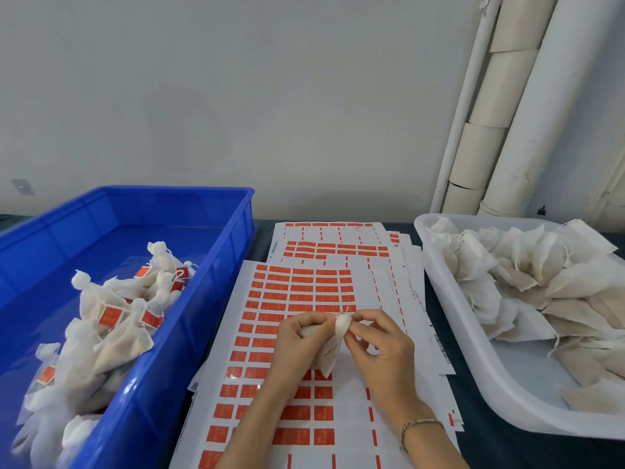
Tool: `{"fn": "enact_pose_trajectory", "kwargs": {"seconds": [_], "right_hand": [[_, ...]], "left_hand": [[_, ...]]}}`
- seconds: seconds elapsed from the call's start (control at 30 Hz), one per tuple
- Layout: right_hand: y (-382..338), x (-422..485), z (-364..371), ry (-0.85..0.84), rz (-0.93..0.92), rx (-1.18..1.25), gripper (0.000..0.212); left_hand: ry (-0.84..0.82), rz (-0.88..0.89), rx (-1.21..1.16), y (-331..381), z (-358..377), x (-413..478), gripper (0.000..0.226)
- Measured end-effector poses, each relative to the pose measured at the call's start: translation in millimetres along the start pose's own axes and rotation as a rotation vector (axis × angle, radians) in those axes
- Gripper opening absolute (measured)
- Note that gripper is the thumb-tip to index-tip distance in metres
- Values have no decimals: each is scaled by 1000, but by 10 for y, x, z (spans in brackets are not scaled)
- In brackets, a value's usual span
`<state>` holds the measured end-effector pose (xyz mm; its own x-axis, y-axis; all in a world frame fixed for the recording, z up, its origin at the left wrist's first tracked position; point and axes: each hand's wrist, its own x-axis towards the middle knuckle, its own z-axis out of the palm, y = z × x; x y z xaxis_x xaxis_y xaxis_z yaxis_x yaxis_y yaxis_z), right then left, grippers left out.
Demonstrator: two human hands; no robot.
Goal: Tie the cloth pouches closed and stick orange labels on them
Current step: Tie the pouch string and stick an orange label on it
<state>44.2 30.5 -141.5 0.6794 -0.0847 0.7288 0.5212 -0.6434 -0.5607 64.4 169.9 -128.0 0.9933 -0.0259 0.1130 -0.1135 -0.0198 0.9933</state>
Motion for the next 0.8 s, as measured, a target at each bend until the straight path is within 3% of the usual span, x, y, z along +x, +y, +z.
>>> {"fn": "enact_pose_trajectory", "kwargs": {"seconds": [0.47,0.63,0.8], "right_hand": [[21,8,28,-30,121,-101,20],[-55,56,33,-79,223,125,27],[-60,85,-18,-48,388,280,9]], "left_hand": [[20,69,76,-20,44,3,11],[49,91,32,-13,23,3,1],[173,18,18,-7,-4,35,6]]}}
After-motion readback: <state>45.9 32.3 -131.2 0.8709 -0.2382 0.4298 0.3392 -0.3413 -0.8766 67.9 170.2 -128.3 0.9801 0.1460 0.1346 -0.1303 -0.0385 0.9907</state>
